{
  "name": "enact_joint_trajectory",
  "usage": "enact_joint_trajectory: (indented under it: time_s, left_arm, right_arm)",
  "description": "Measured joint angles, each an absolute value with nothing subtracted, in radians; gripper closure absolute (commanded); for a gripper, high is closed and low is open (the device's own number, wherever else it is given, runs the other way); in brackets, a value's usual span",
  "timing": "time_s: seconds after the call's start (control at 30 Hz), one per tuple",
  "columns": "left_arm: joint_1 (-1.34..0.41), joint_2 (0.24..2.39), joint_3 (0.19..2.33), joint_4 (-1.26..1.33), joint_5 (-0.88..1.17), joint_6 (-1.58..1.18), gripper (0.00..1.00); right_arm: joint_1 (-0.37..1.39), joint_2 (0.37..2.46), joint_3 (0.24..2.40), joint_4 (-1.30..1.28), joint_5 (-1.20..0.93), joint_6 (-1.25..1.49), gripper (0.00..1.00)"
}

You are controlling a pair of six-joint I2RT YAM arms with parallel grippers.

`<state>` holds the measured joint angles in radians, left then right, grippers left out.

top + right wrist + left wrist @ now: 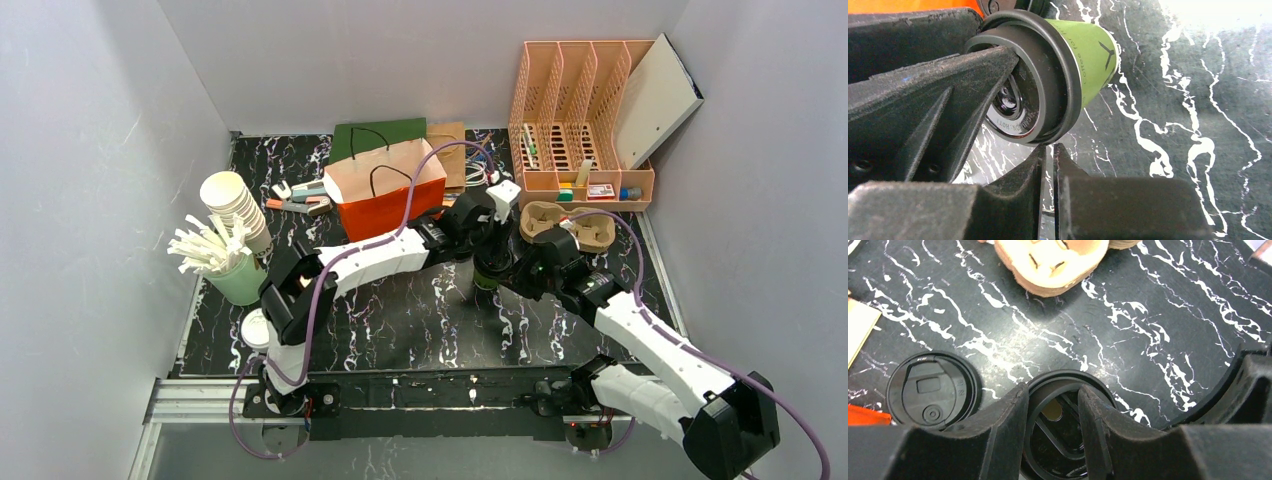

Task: Pack the takeout coffee
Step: Adjust the cup lid on the coffee cup.

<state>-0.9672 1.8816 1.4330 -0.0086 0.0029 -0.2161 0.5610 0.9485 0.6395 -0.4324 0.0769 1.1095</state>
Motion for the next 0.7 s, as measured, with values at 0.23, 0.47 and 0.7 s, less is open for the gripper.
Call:
enact_joint_trajectory:
  time_s: [0.23, 0.47, 0.7]
  left_arm:
    - [-0.988, 1.96, 1.597, -0.152, 0.025, -0.184, 0.56]
    - [-0.996, 1.977, 1.649, -0.244, 0.025, -0.175, 0.47]
    - [-0.976, 1.977, 1.673, -0.29, 0.017, -0.175, 0.41]
  right_arm:
    - [0.56, 0.929, 0.657, -0.519, 0.111, 1.049, 0.82]
    - [0.556, 0.951, 0.677, -0.596, 0.157, 1.002, 0.82]
    - [0.556, 0.954, 0.736, -0.605, 0.162, 0.945, 0.82]
